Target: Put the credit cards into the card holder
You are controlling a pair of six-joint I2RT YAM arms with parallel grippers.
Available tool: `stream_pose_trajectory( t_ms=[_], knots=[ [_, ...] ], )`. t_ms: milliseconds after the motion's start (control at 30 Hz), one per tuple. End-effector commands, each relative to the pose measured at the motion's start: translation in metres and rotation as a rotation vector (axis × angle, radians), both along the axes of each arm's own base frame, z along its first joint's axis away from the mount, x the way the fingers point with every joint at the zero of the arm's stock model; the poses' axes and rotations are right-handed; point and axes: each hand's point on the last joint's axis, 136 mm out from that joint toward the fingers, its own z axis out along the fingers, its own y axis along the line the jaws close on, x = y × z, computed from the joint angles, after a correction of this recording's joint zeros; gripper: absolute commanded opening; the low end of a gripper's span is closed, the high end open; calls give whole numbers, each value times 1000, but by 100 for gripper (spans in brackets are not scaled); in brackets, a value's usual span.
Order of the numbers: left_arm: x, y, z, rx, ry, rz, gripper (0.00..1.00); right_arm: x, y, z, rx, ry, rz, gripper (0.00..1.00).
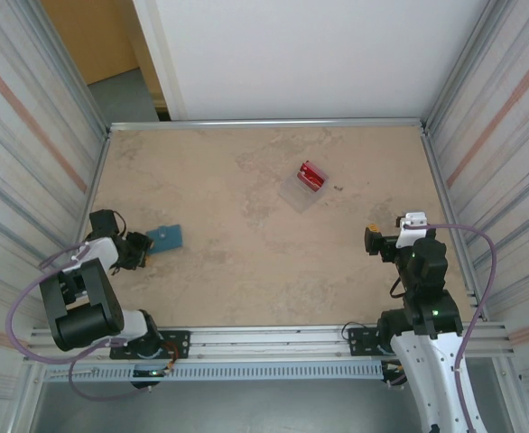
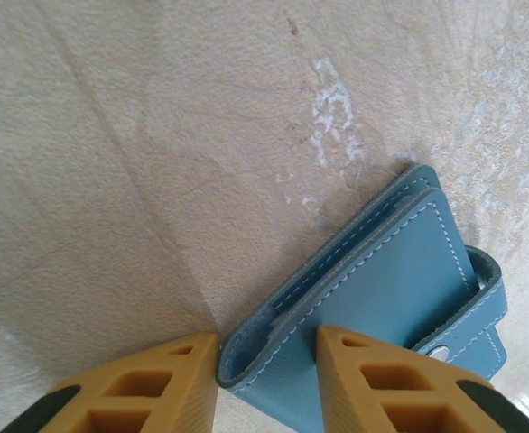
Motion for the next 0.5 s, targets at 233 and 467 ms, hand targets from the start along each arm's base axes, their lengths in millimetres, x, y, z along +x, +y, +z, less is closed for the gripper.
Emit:
stream_pose_trajectory(
  t_ms=[233, 467],
  knots=[
    [6, 1, -14, 44, 12, -28, 20, 2, -2, -1, -32, -7, -6, 99],
    [9, 2, -11, 55, 4, -40, 7, 2, -2, -2, -31, -6, -4, 99]
  ],
)
